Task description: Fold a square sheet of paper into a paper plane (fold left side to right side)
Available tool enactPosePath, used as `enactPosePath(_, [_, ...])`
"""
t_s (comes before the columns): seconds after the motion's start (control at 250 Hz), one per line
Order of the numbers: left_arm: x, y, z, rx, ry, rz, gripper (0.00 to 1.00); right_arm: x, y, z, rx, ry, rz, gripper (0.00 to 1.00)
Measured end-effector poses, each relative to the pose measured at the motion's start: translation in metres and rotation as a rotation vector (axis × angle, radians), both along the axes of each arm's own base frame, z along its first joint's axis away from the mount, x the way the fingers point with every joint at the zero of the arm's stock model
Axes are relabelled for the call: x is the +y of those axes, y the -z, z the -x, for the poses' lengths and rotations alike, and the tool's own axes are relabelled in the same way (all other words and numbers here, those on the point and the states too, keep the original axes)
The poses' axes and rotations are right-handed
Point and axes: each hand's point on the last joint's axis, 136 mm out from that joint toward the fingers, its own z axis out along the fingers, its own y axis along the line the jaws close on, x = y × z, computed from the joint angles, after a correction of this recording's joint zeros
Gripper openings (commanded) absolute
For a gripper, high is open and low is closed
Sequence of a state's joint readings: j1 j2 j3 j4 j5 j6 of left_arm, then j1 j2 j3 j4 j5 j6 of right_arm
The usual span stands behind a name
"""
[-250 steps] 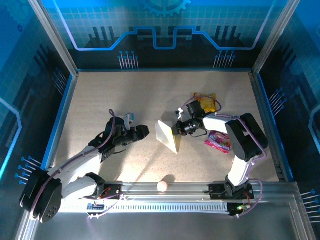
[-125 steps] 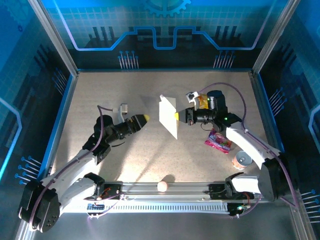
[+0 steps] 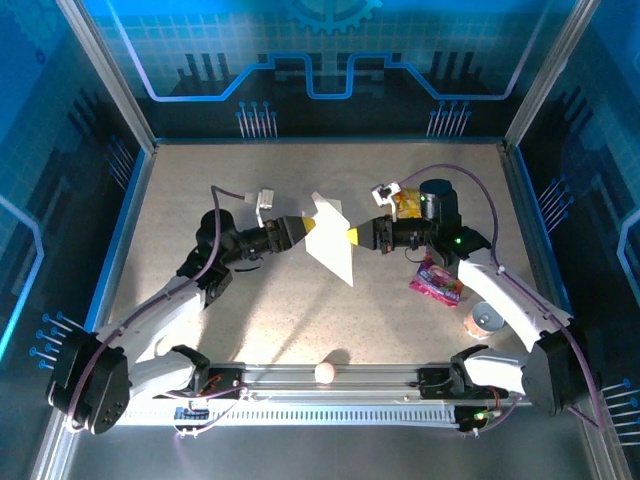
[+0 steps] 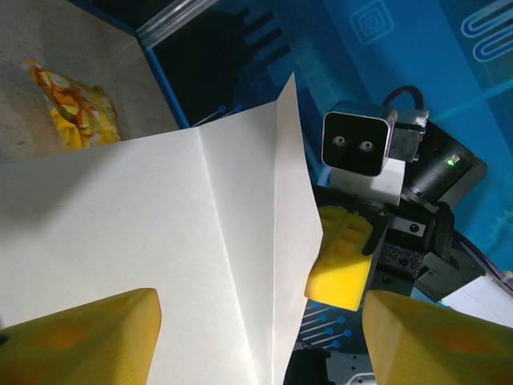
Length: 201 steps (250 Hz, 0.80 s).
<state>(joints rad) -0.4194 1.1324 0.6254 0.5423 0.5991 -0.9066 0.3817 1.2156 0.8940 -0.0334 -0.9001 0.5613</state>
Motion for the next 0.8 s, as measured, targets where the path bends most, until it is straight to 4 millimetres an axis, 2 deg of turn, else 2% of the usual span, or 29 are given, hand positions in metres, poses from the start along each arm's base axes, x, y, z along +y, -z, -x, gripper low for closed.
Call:
enactPosePath(0.18, [-0.014,-0.002,0.002,-0.017,0.051,-0.003,0.6,0.008,-0.001,0.009,0.016,-0.033,-0.008,0.0])
enactPosePath(0.344, [-0.021,-0.003,0.003,-0.026,0.076,-0.006,0.54,0.014,-0.01,0.009,0.015,-0.046,-0.043,0.0])
enactPosePath(0.667, [-0.027,-0.005,0.003,-0.04,0.095,-0.009,0.27,0.018,-0.007,0.006,0.034,-0.049,-0.048,0.0])
enactPosePath(0.743, [-0.027,-0.005,0.003,-0.048,0.096,-0.013,0.21,0.018,-0.007,0.005,0.033,-0.045,-0.046,0.03])
enactPosePath(0.803, [-0.027,-0.005,0.003,-0.047,0.096,-0.012,0.15,0.018,-0.007,0.005,0.033,-0.041,-0.045,0.09])
